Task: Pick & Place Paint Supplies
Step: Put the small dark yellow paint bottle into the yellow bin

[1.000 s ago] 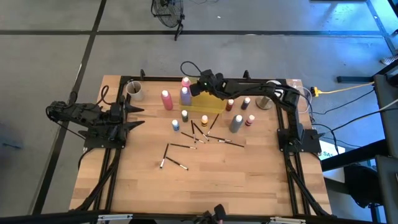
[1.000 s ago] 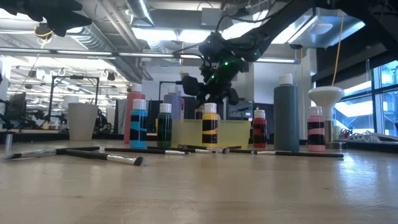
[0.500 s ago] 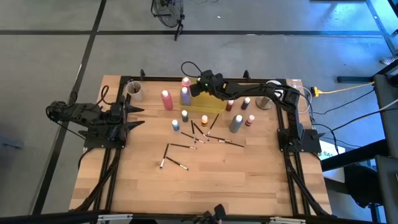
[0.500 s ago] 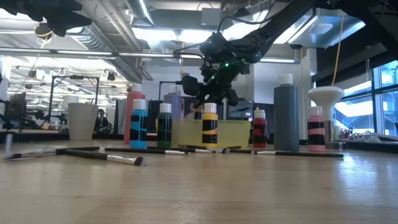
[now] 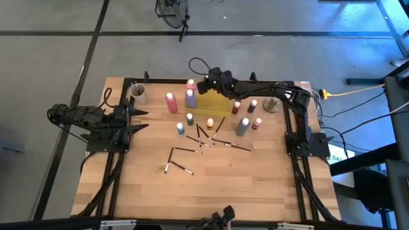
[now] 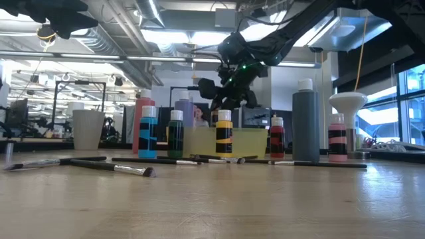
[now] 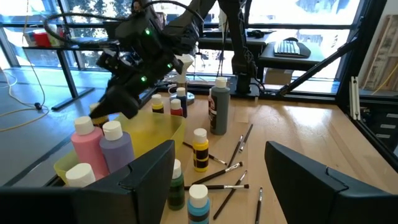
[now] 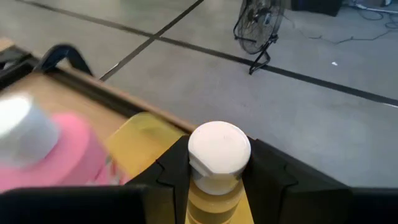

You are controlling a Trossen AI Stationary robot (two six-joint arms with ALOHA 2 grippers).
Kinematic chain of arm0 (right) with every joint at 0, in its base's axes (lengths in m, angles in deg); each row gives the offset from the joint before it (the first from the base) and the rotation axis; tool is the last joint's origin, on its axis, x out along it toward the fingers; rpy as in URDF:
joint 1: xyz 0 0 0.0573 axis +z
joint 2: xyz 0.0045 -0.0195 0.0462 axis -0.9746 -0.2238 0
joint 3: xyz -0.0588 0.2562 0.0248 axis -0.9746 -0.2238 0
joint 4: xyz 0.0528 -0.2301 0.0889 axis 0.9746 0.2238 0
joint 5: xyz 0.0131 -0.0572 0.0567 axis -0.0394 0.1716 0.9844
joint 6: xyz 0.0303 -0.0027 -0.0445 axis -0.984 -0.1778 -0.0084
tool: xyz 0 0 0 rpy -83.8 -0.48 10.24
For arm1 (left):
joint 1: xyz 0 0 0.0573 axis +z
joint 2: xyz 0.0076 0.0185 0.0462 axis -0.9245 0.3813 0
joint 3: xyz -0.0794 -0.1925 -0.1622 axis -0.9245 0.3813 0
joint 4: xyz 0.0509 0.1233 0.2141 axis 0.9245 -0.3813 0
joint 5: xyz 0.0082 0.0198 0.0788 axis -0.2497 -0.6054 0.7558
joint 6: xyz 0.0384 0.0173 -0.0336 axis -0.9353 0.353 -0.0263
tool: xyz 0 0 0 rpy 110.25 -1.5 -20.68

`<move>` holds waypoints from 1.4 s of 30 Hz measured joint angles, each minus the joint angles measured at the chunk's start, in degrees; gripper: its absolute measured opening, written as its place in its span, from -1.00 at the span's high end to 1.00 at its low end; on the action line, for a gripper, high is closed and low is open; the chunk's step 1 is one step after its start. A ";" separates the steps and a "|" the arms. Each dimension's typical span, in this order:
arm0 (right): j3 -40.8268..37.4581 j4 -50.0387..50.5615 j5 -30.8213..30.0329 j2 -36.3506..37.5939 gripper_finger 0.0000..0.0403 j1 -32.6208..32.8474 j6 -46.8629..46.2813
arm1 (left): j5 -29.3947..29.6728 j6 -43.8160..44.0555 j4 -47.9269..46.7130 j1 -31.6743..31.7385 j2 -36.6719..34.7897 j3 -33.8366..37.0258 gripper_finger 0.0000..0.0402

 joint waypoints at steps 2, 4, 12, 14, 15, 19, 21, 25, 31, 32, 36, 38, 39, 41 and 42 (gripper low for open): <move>0.00 0.25 0.69 0.08 0.43 -0.44 -0.16 | 0.01 0.00 0.00 0.00 0.00 0.00 -0.23; 0.00 0.86 1.71 0.06 0.43 -0.68 -0.32 | 0.00 0.00 0.00 0.00 0.01 0.00 -0.23; 0.00 2.02 1.99 0.06 0.43 -0.97 -1.78 | 0.10 0.00 0.00 0.00 0.02 0.00 -0.23; 0.00 2.57 2.01 0.06 0.43 -0.95 -1.79 | 0.36 -0.02 0.00 0.00 0.00 0.00 -0.23; 0.00 2.77 2.01 0.06 0.43 -0.93 -1.78 | 0.42 0.00 0.00 0.00 0.00 0.00 -0.23; 0.00 3.71 1.99 0.05 0.43 -0.91 -0.72 | 0.44 -0.02 0.00 0.00 0.02 0.00 -0.23; 0.00 4.13 1.99 0.04 0.43 -0.95 -0.61 | 0.44 -0.02 0.00 0.00 0.02 0.00 -0.23; 0.00 4.96 1.95 0.04 0.43 -0.95 0.03 | 0.48 -0.43 0.00 0.00 0.02 0.00 -0.23; 0.00 6.35 0.65 0.02 0.43 -0.95 2.09 | 0.48 -0.48 0.00 0.00 0.02 0.00 -0.23; 0.00 6.35 0.86 0.02 0.43 -0.95 2.27 | 0.48 -0.48 0.00 0.00 0.02 0.00 -0.23; 0.00 7.44 1.20 0.02 0.43 -0.95 3.98 | 0.48 -0.50 -0.11 0.00 0.02 0.00 -0.23; 0.00 7.66 1.39 0.02 0.43 -0.93 4.05 | 0.48 -0.50 -0.20 0.00 0.02 0.00 -0.23; 0.00 7.62 1.40 0.02 0.43 -0.93 4.06 | 0.48 -0.50 -0.22 0.00 0.02 0.00 -0.23; 0.00 7.62 1.40 0.02 0.43 -0.93 4.06 | 0.48 -0.50 -0.22 0.00 0.02 0.00 -0.23; 0.00 7.62 1.40 0.02 0.43 -0.95 4.08 | 0.48 -0.50 -0.22 0.00 0.02 0.00 -0.23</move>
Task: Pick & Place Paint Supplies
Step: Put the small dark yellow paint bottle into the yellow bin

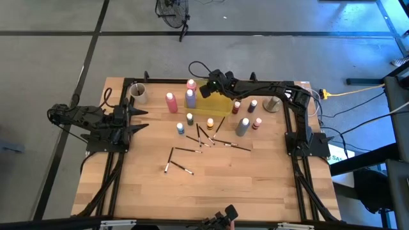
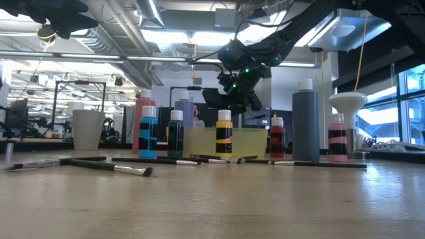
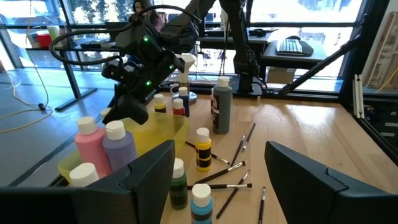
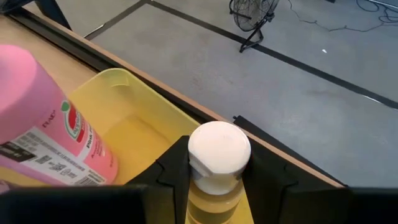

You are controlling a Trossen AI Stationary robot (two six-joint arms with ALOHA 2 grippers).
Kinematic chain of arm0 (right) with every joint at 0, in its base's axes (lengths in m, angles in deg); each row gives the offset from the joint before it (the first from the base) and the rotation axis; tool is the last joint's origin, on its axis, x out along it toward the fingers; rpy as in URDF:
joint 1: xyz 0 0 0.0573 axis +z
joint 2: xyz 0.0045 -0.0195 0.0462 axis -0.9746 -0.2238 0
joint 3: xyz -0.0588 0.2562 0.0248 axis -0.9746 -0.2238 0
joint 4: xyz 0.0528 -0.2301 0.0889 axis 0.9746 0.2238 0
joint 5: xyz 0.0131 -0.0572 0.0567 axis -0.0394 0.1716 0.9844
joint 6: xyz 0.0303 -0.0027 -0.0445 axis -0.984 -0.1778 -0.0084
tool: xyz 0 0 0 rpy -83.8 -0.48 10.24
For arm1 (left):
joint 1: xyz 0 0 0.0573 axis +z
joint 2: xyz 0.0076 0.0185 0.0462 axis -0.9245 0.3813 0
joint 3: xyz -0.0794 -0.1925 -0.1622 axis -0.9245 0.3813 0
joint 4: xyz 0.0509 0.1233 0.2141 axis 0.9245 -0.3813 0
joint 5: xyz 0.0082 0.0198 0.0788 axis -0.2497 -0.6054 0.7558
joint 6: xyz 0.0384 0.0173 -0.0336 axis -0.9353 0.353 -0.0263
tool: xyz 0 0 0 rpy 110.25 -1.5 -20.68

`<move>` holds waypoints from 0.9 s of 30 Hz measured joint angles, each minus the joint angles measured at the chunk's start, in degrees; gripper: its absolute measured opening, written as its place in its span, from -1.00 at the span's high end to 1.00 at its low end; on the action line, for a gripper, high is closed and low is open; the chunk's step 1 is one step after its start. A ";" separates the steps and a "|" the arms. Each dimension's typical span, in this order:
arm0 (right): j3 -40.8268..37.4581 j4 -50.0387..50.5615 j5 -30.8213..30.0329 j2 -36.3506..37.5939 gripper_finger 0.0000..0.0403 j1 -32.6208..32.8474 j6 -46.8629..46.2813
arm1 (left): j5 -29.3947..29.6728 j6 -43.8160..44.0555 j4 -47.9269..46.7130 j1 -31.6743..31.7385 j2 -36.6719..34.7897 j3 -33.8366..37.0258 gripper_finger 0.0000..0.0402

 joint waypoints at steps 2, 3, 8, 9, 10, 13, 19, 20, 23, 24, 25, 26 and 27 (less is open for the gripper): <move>0.00 -0.01 0.00 0.00 0.43 0.00 0.04 | 0.00 0.00 0.00 0.00 0.00 0.00 -0.23; 0.00 -0.02 0.01 0.00 0.43 0.00 0.21 | 0.00 0.00 0.00 0.00 0.00 0.00 -0.23; 0.00 -0.02 0.51 0.00 0.43 0.15 1.41 | 1.23 0.00 -0.14 0.00 0.00 0.00 -0.23; 0.00 0.00 0.69 0.00 0.43 0.20 1.73 | 1.42 0.00 -0.20 0.02 0.00 0.00 -0.23; 0.00 0.13 0.65 0.00 0.43 0.31 2.09 | 1.44 0.00 -0.20 0.00 0.00 0.00 -0.23; 0.00 0.64 0.83 0.19 0.43 0.42 2.58 | 1.44 -0.02 -0.20 0.02 0.00 0.00 -0.23; 0.02 2.36 1.19 4.00 0.43 1.20 4.02 | 1.55 0.00 -0.20 0.02 0.00 0.00 -0.23; 0.02 3.67 1.22 4.98 0.43 1.35 4.10 | 1.58 0.00 -0.19 0.02 0.00 0.00 -0.23; 0.02 5.83 0.30 7.97 0.43 2.10 4.63 | 1.73 0.00 -0.20 0.00 0.00 0.00 -0.23; 0.00 6.72 -0.05 9.18 0.43 2.34 5.11 | 1.83 0.00 -0.20 0.02 0.00 -0.02 -0.23; 0.00 7.18 -0.02 10.47 0.43 2.56 5.40 | 1.84 0.00 -0.20 0.02 0.00 0.00 -0.23; 0.00 7.19 -0.08 11.57 0.43 2.90 5.74 | 1.85 0.01 -0.20 0.02 0.00 0.00 -0.23; 0.02 6.82 -0.32 12.77 0.43 3.27 6.27 | 1.89 0.01 -0.20 0.02 0.00 0.00 -0.23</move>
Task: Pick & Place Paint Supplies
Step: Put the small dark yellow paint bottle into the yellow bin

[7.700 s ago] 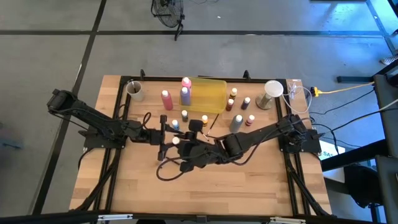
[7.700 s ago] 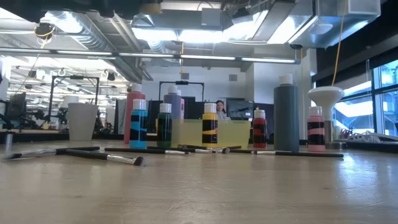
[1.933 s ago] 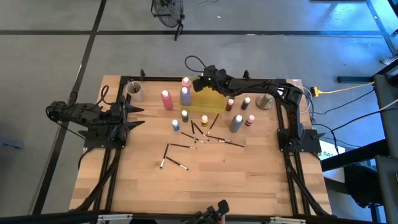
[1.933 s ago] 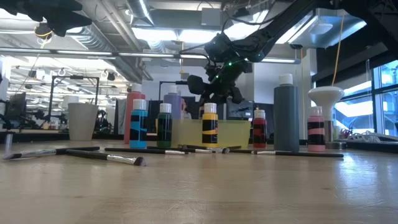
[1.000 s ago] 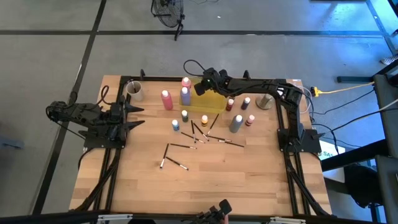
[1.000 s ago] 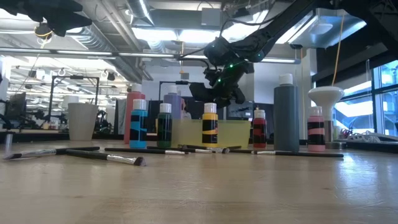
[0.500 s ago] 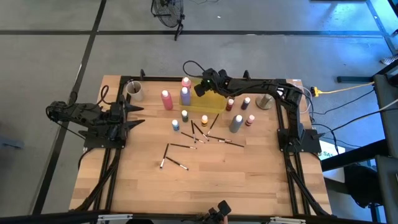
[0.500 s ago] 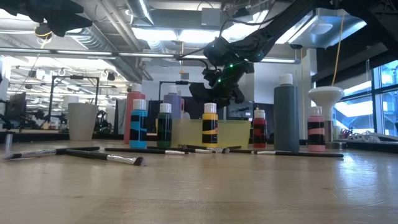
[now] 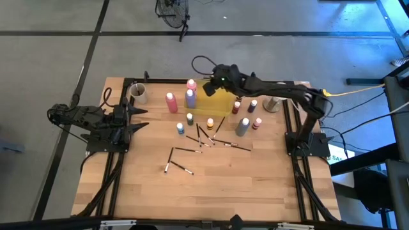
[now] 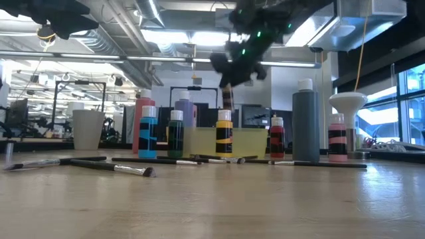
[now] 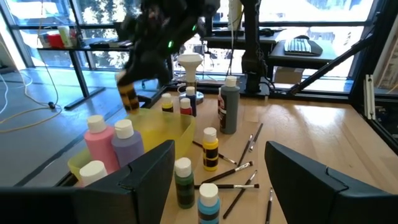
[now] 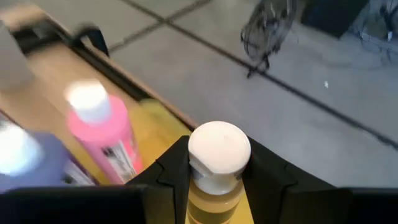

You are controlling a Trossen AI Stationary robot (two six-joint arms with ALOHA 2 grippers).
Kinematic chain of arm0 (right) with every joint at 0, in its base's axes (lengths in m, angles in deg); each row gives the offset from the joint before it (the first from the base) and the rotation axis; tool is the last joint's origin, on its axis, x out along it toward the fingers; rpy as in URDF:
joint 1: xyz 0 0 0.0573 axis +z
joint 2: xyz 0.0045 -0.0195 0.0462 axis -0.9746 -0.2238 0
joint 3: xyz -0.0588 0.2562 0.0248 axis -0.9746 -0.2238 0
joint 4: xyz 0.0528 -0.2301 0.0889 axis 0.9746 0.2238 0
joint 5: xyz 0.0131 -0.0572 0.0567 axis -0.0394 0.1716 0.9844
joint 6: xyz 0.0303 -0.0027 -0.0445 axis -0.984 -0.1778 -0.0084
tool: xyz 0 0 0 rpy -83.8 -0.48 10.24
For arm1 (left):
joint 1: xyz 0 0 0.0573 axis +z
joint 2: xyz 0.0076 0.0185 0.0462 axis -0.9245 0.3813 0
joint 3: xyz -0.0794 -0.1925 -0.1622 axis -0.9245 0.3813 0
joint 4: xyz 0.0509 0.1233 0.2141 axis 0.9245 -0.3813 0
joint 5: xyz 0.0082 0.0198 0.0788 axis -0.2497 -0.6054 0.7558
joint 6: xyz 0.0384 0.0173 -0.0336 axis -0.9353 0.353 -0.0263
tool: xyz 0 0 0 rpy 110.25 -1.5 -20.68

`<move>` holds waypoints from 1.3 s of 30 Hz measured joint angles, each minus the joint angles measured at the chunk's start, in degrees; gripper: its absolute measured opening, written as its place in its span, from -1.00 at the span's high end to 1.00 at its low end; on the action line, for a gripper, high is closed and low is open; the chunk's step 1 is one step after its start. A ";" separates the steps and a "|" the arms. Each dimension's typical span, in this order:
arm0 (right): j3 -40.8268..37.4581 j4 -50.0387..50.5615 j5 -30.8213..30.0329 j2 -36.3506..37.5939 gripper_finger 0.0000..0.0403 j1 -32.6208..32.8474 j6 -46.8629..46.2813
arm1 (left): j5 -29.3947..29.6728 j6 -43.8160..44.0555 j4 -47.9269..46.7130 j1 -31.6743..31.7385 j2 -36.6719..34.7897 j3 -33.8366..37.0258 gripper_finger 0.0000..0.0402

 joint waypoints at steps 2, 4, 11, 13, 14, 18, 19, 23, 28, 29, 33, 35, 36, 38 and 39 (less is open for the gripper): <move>-0.02 0.96 -0.81 2.58 0.43 0.53 0.86 | 0.16 0.01 0.01 -0.01 0.00 0.00 -0.23; 0.00 0.56 -1.51 4.77 0.43 1.09 1.37 | 0.63 0.01 0.00 0.00 0.00 0.00 -0.23; 0.02 6.01 -1.30 11.96 0.43 4.22 2.71 | 0.95 0.08 -0.02 -0.01 0.00 0.00 -0.23; 0.02 8.23 -1.74 13.24 0.43 5.11 2.74 | 0.97 0.05 -0.02 0.00 0.00 0.00 -0.23; 0.02 8.74 -2.26 13.53 0.43 5.59 2.74 | 0.95 0.05 -0.02 0.00 0.00 0.00 -0.23; 0.00 8.83 -3.11 13.56 0.43 6.94 2.94 | 1.00 0.05 -0.02 -0.01 0.00 0.00 -0.23; 0.01 8.68 -3.18 13.56 0.43 7.18 3.19 | 1.07 0.07 -0.02 0.00 0.00 0.00 -0.23; 0.00 8.54 -2.94 13.56 0.43 7.96 3.39 | 1.36 0.19 -0.02 0.00 0.00 0.00 -0.23; 0.00 8.71 -2.76 13.56 0.43 8.96 3.39 | 1.37 0.21 -0.02 0.00 0.00 0.00 -0.23; 0.00 8.82 -2.76 13.56 0.43 9.13 3.39 | 1.38 0.21 -0.02 0.00 0.00 0.00 -0.23; 0.00 9.97 -2.50 13.56 0.43 9.49 2.44 | 1.36 0.21 -0.02 0.00 0.00 0.00 -0.23; 0.00 10.76 -1.96 13.56 0.43 9.49 2.26 | 1.36 0.21 -0.02 0.00 0.00 0.00 -0.23; 0.00 11.25 -1.66 13.56 0.43 9.49 2.12 | 1.36 0.21 -0.02 0.00 0.00 0.00 -0.23; 0.00 11.89 -1.10 13.56 0.43 9.50 1.23 | 1.36 0.21 -0.02 -0.01 0.00 0.00 -0.23; 0.00 12.32 -1.08 13.56 0.43 9.52 0.99 | 1.36 0.21 -0.02 0.00 0.00 0.00 -0.23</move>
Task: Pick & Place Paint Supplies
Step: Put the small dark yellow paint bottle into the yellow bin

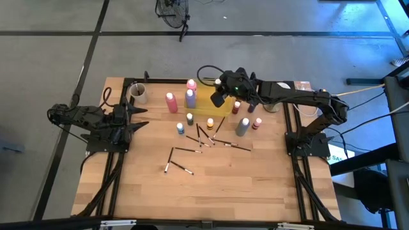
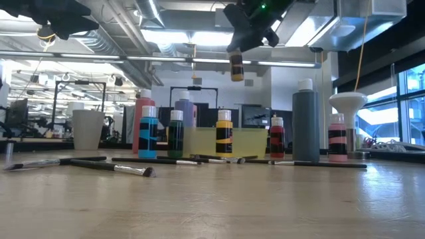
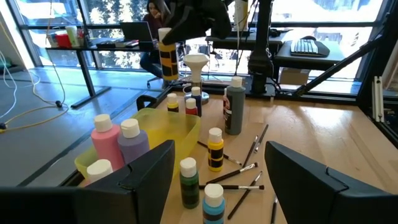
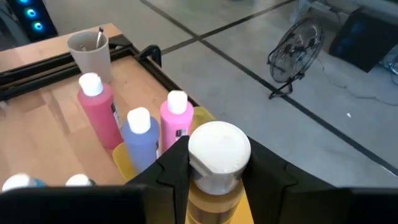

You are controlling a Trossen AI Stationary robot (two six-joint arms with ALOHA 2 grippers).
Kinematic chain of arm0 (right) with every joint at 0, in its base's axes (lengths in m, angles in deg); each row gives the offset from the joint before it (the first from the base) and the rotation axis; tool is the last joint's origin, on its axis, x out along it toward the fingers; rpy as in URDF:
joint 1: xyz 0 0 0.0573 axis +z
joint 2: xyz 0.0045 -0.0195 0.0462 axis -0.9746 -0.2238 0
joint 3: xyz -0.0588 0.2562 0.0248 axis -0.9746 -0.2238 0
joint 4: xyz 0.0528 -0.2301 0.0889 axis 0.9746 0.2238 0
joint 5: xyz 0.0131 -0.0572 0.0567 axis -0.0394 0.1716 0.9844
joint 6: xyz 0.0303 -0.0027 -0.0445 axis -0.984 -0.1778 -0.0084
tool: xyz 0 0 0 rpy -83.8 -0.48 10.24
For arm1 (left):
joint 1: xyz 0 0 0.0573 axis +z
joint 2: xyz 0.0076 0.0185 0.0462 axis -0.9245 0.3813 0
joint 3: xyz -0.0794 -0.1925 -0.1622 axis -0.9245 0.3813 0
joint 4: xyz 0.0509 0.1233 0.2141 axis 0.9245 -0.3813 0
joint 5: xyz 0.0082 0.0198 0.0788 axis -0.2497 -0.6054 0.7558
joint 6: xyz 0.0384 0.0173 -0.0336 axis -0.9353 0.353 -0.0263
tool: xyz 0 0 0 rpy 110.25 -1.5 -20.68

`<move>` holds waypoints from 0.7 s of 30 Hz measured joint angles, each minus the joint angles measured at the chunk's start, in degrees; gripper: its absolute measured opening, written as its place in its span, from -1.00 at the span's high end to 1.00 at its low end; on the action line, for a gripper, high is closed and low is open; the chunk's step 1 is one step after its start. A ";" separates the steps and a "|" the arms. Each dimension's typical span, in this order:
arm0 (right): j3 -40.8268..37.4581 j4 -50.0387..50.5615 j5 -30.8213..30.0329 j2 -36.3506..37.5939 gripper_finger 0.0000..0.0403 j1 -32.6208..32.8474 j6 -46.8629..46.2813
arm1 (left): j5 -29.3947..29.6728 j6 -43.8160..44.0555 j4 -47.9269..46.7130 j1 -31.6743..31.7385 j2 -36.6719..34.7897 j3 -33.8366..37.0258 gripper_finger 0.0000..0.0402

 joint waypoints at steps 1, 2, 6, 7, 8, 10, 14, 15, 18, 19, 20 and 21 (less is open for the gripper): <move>0.00 0.26 -0.01 0.00 0.43 -0.01 -0.08 | 0.00 0.00 0.00 0.00 0.00 0.00 -0.23; 0.00 0.33 0.01 0.00 0.43 0.01 -0.16 | 0.00 0.00 0.00 0.00 0.00 0.00 -0.23; 0.00 0.28 -0.01 0.00 0.43 0.01 -0.18 | 0.00 0.00 -0.02 0.00 0.00 0.00 -0.23; 0.00 0.34 -0.01 0.00 0.43 0.01 -0.16 | 0.00 0.02 -0.02 -0.01 0.00 0.00 -0.23; 0.00 0.42 -0.01 0.00 0.43 0.00 -0.07 | 0.00 0.08 -0.06 0.00 0.00 0.00 -0.23; 0.00 0.65 -0.02 0.00 0.43 0.04 0.02 | 0.00 0.26 -0.29 -0.01 0.00 0.00 -0.23; 0.00 0.96 -0.04 -0.02 0.43 0.05 0.09 | 0.00 0.26 -0.31 0.00 0.00 0.00 -0.23; 0.00 0.96 -0.03 -0.02 0.43 0.05 0.19 | 0.00 0.26 -0.29 0.00 0.00 0.00 -0.23; 0.00 0.97 -0.06 -0.02 0.43 0.05 0.21 | 0.00 0.26 -0.28 -0.01 0.00 0.00 -0.23; 0.00 0.97 -0.09 -0.02 0.43 0.05 0.21 | -0.01 0.26 -0.28 0.00 0.00 0.00 -0.23; 0.00 0.99 -0.10 -0.02 0.43 0.05 0.21 | 0.00 0.26 -0.28 -0.01 0.00 0.00 -0.23; 0.00 1.03 -0.10 -0.02 0.43 0.05 0.21 | -0.02 0.27 -0.30 0.00 0.00 0.00 -0.23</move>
